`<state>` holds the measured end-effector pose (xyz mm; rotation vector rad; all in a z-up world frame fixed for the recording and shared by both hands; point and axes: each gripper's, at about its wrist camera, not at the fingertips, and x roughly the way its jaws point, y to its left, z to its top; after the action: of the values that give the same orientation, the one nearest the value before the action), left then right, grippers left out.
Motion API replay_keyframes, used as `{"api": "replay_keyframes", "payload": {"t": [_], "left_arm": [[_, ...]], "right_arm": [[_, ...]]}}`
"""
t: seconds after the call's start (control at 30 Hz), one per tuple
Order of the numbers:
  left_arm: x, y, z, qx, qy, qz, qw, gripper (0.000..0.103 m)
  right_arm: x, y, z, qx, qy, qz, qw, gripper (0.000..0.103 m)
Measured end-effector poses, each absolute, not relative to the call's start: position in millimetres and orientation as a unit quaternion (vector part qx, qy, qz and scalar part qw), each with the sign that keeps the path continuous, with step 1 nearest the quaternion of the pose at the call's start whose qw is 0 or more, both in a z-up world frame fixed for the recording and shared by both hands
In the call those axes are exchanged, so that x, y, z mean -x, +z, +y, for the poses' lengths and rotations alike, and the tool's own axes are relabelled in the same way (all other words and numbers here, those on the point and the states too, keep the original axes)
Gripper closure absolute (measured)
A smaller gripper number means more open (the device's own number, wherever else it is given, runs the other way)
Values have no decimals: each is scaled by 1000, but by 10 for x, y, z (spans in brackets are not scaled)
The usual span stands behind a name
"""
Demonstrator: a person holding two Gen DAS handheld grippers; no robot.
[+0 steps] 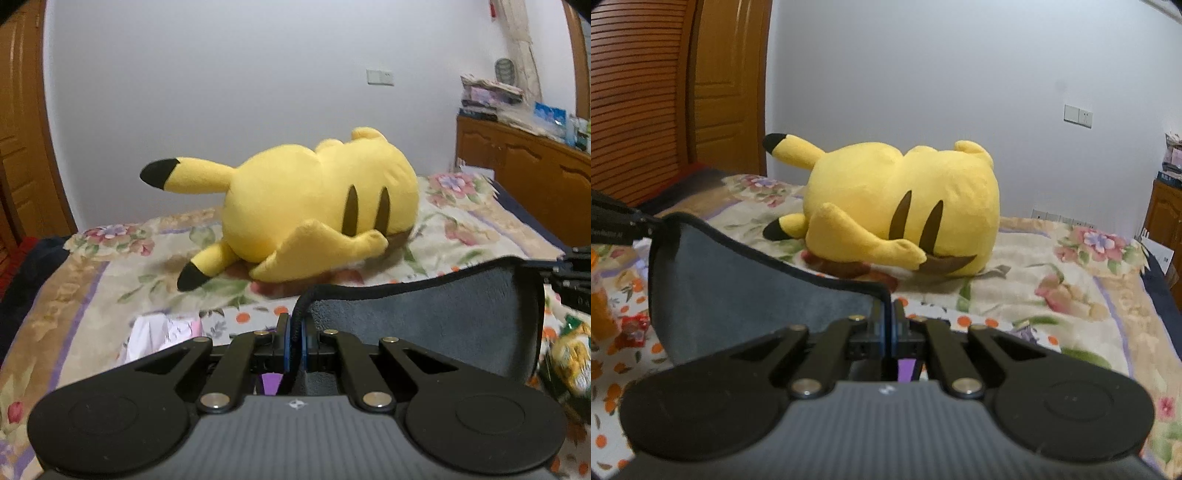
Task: Fold towel
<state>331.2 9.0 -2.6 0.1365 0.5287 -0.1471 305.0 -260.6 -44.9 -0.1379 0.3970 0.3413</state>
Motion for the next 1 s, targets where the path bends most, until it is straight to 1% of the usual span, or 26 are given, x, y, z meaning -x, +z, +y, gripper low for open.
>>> {"api": "replay_keyframes", "payload": {"t": [0.4,0.7,1.0], "left_arm": [[-3713,88,-75,-83,-45,235,967,95],[-3886,-74,-108,-85,-23,240,967,95],[-3984,-337,-62,-84,4,252,964,95]], "right_arm": [[-3407,-359,-2626,71,147,172,971,100],[-3550,-415,-2584,81,144,169,972,100],[-3687,-622,-2521,91,140,185,968,100]]}}
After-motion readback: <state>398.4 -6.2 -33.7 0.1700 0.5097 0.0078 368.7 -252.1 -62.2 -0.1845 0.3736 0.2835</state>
